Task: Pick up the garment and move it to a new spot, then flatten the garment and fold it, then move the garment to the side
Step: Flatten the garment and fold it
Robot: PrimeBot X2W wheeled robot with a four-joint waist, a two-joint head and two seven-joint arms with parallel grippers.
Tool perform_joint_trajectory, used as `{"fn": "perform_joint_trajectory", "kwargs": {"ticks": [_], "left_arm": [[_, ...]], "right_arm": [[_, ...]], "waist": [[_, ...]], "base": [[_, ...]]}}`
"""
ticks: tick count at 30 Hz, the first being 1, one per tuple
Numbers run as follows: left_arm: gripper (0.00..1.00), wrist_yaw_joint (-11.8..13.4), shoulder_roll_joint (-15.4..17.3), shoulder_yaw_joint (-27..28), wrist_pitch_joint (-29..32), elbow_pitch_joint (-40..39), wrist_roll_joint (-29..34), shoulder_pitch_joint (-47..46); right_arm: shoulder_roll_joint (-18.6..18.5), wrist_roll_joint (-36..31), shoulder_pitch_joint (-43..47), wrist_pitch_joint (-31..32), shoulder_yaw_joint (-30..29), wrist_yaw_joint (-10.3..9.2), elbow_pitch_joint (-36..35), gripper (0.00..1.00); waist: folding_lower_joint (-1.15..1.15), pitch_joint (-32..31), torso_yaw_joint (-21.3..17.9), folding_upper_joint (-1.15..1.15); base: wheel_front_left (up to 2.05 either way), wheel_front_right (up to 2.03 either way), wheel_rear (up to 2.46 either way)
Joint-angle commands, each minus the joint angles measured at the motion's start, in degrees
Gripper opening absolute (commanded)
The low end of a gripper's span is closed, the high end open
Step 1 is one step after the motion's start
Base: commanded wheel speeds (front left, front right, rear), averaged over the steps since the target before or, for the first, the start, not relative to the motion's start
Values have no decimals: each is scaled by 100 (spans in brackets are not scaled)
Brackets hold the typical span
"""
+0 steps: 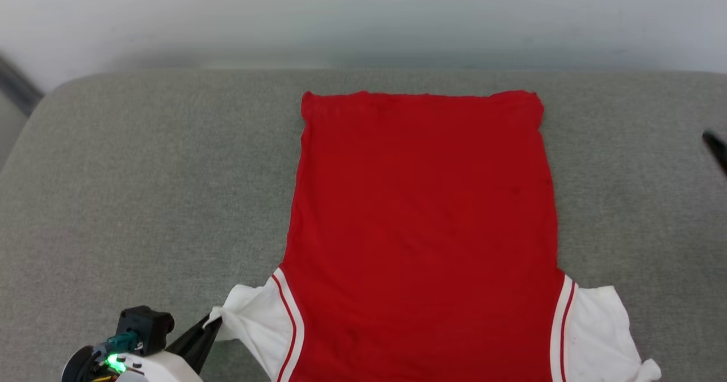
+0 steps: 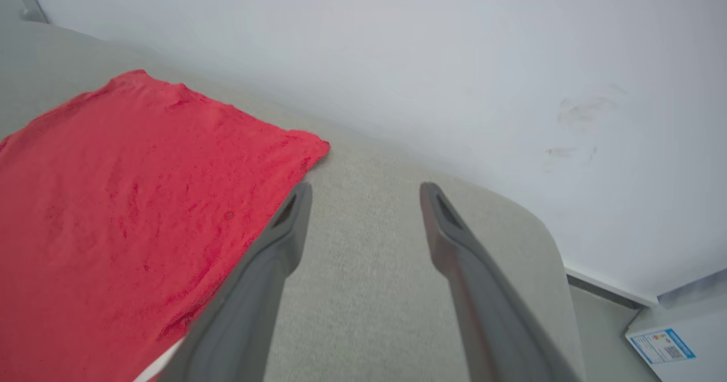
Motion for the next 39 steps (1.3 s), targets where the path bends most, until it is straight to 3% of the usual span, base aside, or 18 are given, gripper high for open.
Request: {"fn": "perform_joint_trajectory", "kwargs": {"ticks": [1,4,9,14,19,24,31,38,39], "left_arm": [[0,38,-37,95,-14,-116,144,-161],[0,38,-131,198,-14,-267,384,-370],[0,10,-382,303,-14,-397,728,-736],[0,18,-597,429,-14,-471,991,-949],[0,68,-794,642,-14,-578,1237,-1035],[0,37,-940,808,-14,-679,1449,-1056],[0,52,-1063,954,-9,-826,1679,-1090],[0,-10,-1169,964,6,-772,1810,-1100],[0,-6,-1173,968,7,-751,1829,-1103]], "right_arm": [[27,63,-505,252,-186,-3,-180,100],[85,247,-1361,879,-258,-3,-301,100],[73,449,-2854,2251,217,-2,46,100],[32,745,-4006,4444,874,-2,734,100],[212,504,-4676,5811,938,-2,1418,100],[547,131,-4998,6253,661,-2,1835,100],[958,-450,-5120,6263,379,-2,2123,100],[890,-600,-4410,6410,744,-1,2247,100],[864,-605,-4400,6362,746,-1,2229,35]], "waist": [[0,439,246,0],[0,868,481,0],[0,1457,855,0],[0,1895,1117,0],[0,2309,1309,0],[0,2658,1465,0],[0,3054,1601,0],[0,3195,1625,0],[0,3188,1620,0]], "base": [[0,0,0],[0,0,0],[0,0,0],[0,0,0],[0,0,0],[0,0,0],[0,0,0],[0,0,0],[0,0,0]]}}
